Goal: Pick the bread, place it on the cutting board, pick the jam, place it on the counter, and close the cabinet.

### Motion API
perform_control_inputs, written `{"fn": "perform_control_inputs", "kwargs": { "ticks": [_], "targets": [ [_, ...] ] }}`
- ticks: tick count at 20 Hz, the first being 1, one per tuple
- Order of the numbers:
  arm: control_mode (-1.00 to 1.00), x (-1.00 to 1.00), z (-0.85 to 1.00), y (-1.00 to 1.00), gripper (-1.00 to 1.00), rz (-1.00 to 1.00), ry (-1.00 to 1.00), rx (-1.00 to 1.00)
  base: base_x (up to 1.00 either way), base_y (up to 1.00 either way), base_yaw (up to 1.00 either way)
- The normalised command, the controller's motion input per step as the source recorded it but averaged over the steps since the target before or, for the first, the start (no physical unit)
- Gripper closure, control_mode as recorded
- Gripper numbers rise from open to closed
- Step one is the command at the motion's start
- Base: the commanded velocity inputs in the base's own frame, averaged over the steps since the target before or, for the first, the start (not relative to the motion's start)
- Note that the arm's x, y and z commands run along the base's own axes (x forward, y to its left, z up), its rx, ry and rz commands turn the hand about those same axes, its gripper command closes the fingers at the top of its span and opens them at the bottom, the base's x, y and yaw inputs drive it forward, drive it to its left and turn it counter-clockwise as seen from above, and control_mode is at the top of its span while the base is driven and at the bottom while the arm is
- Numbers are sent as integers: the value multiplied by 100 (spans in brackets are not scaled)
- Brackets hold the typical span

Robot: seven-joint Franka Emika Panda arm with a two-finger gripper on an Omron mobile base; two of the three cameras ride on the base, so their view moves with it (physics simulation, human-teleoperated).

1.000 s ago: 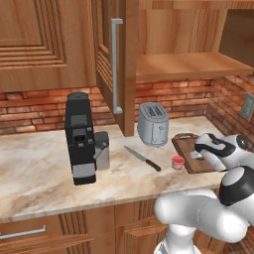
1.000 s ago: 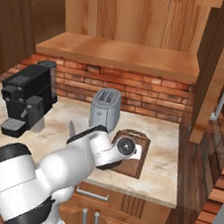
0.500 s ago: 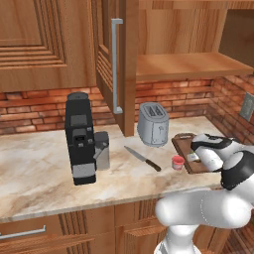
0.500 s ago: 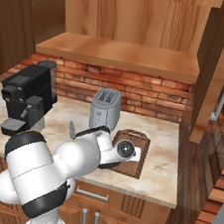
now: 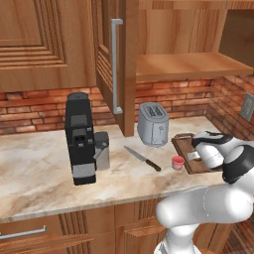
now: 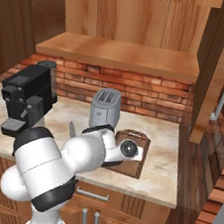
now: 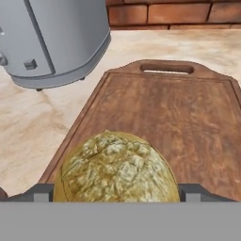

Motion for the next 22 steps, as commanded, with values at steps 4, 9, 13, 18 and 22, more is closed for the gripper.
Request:
{"fn": "perform_control_inputs", "kwargs": {
  "ticks": [4, 9, 13, 18, 22],
  "targets": [
    [-100, 0, -4, 0, 100, 0, 0, 0, 0, 0, 0],
    [-100, 0, 0, 0, -100, 0, 0, 0, 0, 0, 0],
    [-100, 0, 0, 0, -100, 0, 0, 0, 0, 0, 0],
    [-100, 0, 0, 0, -100, 0, 0, 0, 0, 0, 0],
    [-100, -5, 1, 0, -100, 0, 0, 0, 0, 0, 0]
  ]
}}
